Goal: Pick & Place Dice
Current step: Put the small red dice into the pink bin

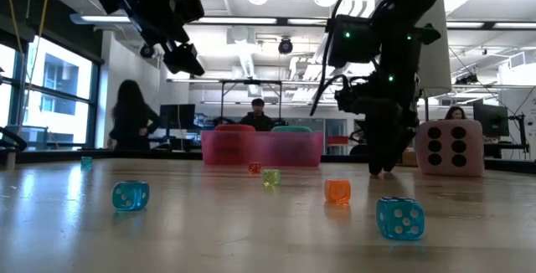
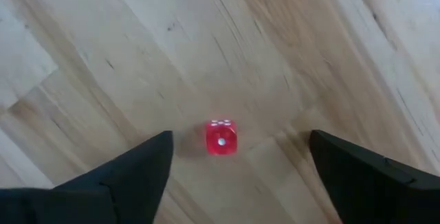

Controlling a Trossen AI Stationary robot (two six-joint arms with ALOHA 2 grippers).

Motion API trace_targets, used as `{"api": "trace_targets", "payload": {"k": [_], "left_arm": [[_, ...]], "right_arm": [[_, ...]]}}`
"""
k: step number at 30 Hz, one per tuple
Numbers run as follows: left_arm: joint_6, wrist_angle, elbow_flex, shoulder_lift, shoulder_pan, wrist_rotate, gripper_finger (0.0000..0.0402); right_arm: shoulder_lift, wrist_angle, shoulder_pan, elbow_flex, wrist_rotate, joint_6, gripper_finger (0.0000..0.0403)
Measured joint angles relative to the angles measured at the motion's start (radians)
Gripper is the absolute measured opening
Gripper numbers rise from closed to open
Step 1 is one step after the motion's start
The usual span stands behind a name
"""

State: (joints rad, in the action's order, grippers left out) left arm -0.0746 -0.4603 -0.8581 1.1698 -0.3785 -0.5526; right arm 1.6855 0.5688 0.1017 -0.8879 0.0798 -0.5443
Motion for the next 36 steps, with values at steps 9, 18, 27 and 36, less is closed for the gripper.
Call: {"api": "trace_targets", "payload": {"k": [9,18,27,36], "left_arm": [[0.0,0.0,0.0,0.0,0.038,0.005,0.0353],[0.0,0.0,0.0,0.0,0.053,0.007,0.0353],[0.001,0.0,-0.001,0.0,0.056,0.007,0.0353],[0.004,-0.001,-0.001,0.0,0.056,0.007,0.0353]], "right_arm": [[0.008,-0.051,0.0,-0.001,0.029,0.045,0.0249],[0.008,-0.04,-0.001,-0.001,0.015,0.041,0.0205],[0.008,-0.037,-0.001,-0.001,-0.001,0.042,0.0142],[0.008,-0.038,-0.002,-0.001,-0.01,0.079,0.0052]]}}
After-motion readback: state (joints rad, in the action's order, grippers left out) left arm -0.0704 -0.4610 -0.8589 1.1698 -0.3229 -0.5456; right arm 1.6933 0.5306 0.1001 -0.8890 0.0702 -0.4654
